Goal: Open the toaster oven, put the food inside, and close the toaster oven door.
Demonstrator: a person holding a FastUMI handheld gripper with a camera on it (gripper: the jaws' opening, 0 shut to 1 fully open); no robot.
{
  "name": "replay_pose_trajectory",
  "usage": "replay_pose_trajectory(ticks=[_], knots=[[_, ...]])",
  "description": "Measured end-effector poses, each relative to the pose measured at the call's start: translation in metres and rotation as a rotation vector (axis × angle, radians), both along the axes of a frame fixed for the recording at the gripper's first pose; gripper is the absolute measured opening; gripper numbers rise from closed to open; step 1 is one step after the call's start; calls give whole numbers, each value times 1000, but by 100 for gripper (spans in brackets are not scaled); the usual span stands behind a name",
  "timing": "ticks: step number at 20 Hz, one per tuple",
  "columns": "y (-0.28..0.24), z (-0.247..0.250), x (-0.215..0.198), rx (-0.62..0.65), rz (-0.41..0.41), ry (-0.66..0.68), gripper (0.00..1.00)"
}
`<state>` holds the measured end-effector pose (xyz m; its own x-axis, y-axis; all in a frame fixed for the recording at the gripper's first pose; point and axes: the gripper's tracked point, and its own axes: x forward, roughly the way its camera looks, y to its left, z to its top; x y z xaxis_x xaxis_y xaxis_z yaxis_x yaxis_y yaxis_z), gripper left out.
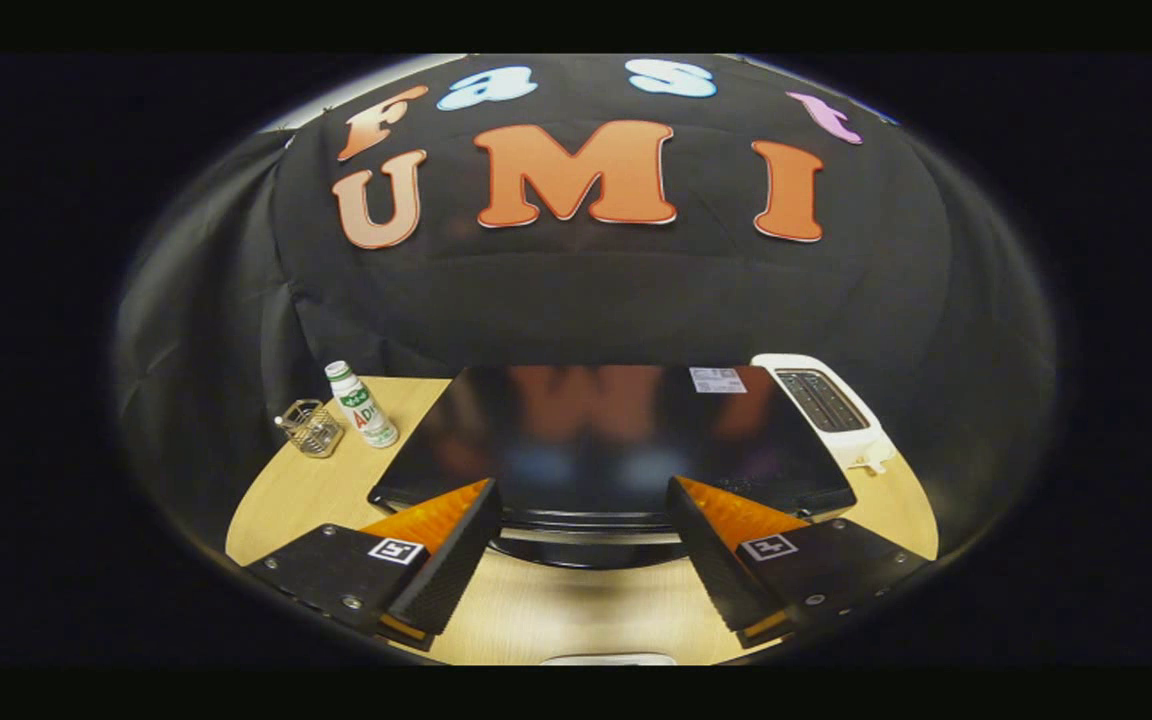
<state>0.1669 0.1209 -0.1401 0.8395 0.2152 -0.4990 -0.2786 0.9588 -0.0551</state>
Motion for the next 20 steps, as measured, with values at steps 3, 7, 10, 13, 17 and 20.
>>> replay_pose_trajectory(ticks=[3, 7, 10, 13, 17, 20], knots=[[-5, -9, 3, -42, -8, 14, 99], [-8, -11, 3, -28, -20, 30, 99], [-9, -12, -2, -48, -13, 29, 99], [-12, -16, -11, -58, 14, 42, 99], [-10, -16, -20, -50, 19, 45, 100], [-13, -17, -36, -50, 24, 37, 100]])
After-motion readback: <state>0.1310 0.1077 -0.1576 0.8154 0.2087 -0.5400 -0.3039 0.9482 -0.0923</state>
